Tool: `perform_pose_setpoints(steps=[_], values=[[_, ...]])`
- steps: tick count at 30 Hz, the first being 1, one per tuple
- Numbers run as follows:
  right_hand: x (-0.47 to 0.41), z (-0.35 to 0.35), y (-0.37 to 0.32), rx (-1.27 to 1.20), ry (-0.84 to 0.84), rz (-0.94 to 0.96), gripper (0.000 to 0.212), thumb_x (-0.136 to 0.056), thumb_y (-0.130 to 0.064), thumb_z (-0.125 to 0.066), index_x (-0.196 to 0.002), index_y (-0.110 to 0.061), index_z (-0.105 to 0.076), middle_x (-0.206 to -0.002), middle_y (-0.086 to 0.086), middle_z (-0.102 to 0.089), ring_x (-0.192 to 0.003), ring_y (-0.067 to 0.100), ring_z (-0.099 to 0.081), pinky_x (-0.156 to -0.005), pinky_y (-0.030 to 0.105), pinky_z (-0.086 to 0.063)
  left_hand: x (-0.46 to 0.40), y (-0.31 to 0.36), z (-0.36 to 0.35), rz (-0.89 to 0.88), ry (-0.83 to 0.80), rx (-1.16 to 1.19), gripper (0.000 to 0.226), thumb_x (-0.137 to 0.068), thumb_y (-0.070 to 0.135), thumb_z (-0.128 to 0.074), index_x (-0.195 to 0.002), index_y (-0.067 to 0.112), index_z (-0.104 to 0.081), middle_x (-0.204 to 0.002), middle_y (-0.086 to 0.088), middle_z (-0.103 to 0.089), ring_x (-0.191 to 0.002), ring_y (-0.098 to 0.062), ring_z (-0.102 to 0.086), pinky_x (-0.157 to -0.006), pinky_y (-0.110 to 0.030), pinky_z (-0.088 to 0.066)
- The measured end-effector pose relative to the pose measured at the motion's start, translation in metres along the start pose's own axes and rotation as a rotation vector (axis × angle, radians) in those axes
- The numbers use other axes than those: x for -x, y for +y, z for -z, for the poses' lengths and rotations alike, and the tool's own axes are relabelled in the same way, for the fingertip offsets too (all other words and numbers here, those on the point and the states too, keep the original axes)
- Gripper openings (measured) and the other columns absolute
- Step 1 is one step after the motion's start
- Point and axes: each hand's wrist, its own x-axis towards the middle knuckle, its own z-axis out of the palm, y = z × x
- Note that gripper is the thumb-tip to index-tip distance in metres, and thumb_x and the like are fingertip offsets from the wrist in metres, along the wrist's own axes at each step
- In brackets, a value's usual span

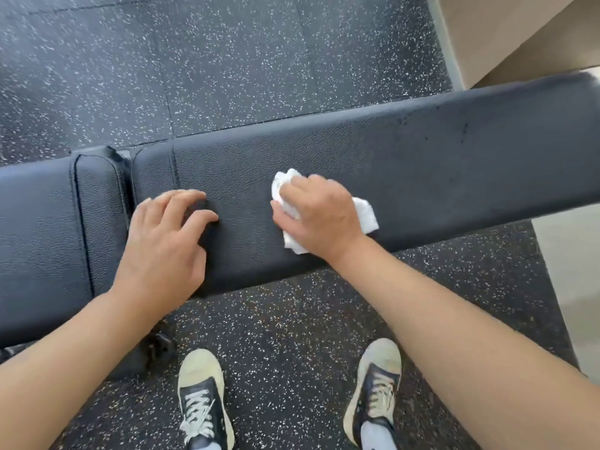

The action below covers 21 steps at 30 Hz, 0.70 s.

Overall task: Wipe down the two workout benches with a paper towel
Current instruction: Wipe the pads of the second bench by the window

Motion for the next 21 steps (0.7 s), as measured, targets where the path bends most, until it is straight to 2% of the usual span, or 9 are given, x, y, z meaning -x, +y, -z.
perform_pose_setpoints(steps=[2, 4, 8, 10, 13, 15, 16, 18, 21], values=[[-0.003, 0.02, 0.06, 0.071, 0.044, -0.153, 0.025, -0.09, -0.029, -0.07, -0.075, -0.012, -0.06, -0.073, 0.005, -0.06, -0.06, 0.029, -0.052, -0.051, 0.037, -0.044, -0.009, 0.019, -0.003, -0.084, -0.044, -0.02, 0.051, -0.074, 0.009, -0.049, -0.122, 0.007, -0.066, -0.143, -0.016, -0.055, -0.13, -0.045, -0.05, -0.108, -0.066, -0.039], [0.003, 0.034, 0.096, 0.114, 0.076, -0.282, 0.027, -0.092, -0.032, -0.063, -0.074, -0.013, -0.058, -0.073, 0.004, -0.058, -0.062, 0.028, -0.052, -0.053, 0.038, -0.044, -0.022, 0.043, -0.004, -0.064, -0.064, 0.032, 0.053, -0.074, 0.009, -0.051, -0.124, 0.007, -0.066, -0.143, -0.015, -0.055, -0.13, -0.044, -0.05, -0.109, -0.064, -0.04], [0.034, 0.033, 0.078, 0.084, 0.107, -0.345, 0.027, -0.089, -0.032, -0.066, -0.072, -0.016, -0.052, -0.072, 0.001, -0.053, -0.06, 0.025, -0.046, -0.052, 0.036, -0.038, -0.056, 0.084, -0.005, -0.058, -0.079, 0.091, 0.053, -0.078, 0.007, -0.052, -0.129, 0.004, -0.065, -0.145, -0.017, -0.055, -0.133, -0.045, -0.05, -0.112, -0.061, -0.04], [0.054, 0.028, 0.051, 0.024, 0.094, -0.279, 0.025, -0.087, -0.03, -0.07, -0.073, -0.017, -0.053, -0.072, 0.003, -0.053, -0.061, 0.026, -0.046, -0.054, 0.038, -0.035, -0.078, 0.099, -0.005, -0.046, -0.075, 0.112, 0.052, -0.08, 0.005, -0.053, -0.13, 0.003, -0.064, -0.146, -0.019, -0.054, -0.134, -0.046, -0.05, -0.114, -0.059, -0.039], [0.081, 0.027, 0.026, -0.062, 0.033, -0.077, 0.025, -0.087, -0.029, -0.071, -0.072, -0.016, -0.055, -0.07, 0.002, -0.05, -0.061, 0.024, -0.043, -0.054, 0.037, -0.03, -0.112, 0.118, -0.01, -0.074, -0.091, 0.082, 0.052, -0.082, -0.001, -0.06, -0.134, 0.002, -0.062, -0.149, -0.021, -0.051, -0.136, -0.048, -0.048, -0.115, -0.059, -0.037], [0.086, 0.033, 0.037, -0.046, -0.024, 0.067, 0.023, -0.089, -0.03, -0.069, -0.072, -0.018, -0.058, -0.069, 0.001, -0.05, -0.06, 0.023, -0.043, -0.055, 0.034, -0.026, -0.134, 0.128, -0.015, -0.091, -0.087, 0.057, 0.054, -0.083, -0.001, -0.062, -0.137, 0.003, -0.059, -0.152, -0.021, -0.048, -0.137, -0.046, -0.046, -0.116, -0.058, -0.036], [0.086, 0.039, 0.051, -0.025, -0.031, 0.08, 0.023, -0.089, -0.03, -0.069, -0.073, -0.018, -0.059, -0.069, 0.0, -0.051, -0.06, 0.023, -0.043, -0.055, 0.034, -0.026, -0.145, 0.135, -0.018, -0.089, -0.082, 0.059, 0.055, -0.085, 0.001, -0.062, -0.139, 0.003, -0.057, -0.152, -0.021, -0.047, -0.138, -0.046, -0.045, -0.117, -0.058, -0.035], [0.086, 0.055, 0.092, 0.006, 0.026, -0.056, 0.025, -0.087, -0.029, -0.072, -0.071, -0.016, -0.057, -0.07, 0.002, -0.052, -0.059, 0.024, -0.046, -0.051, 0.037, -0.034, -0.162, 0.152, -0.027, -0.08, -0.079, 0.062, 0.055, -0.088, 0.006, -0.06, -0.143, 0.004, -0.053, -0.154, -0.02, -0.045, -0.14, -0.045, -0.043, -0.118, -0.058, -0.033], [0.101, 0.085, 0.169, 0.075, 0.136, -0.378, 0.027, -0.09, -0.029, -0.066, -0.07, -0.014, -0.056, -0.069, 0.003, -0.052, -0.06, 0.026, -0.045, -0.053, 0.041, -0.042, -0.172, 0.188, -0.045, 0.01, -0.027, 0.046, 0.053, -0.091, 0.012, -0.055, -0.143, 0.008, -0.052, -0.155, -0.016, -0.044, -0.143, -0.042, -0.039, -0.119, -0.061, -0.027]])
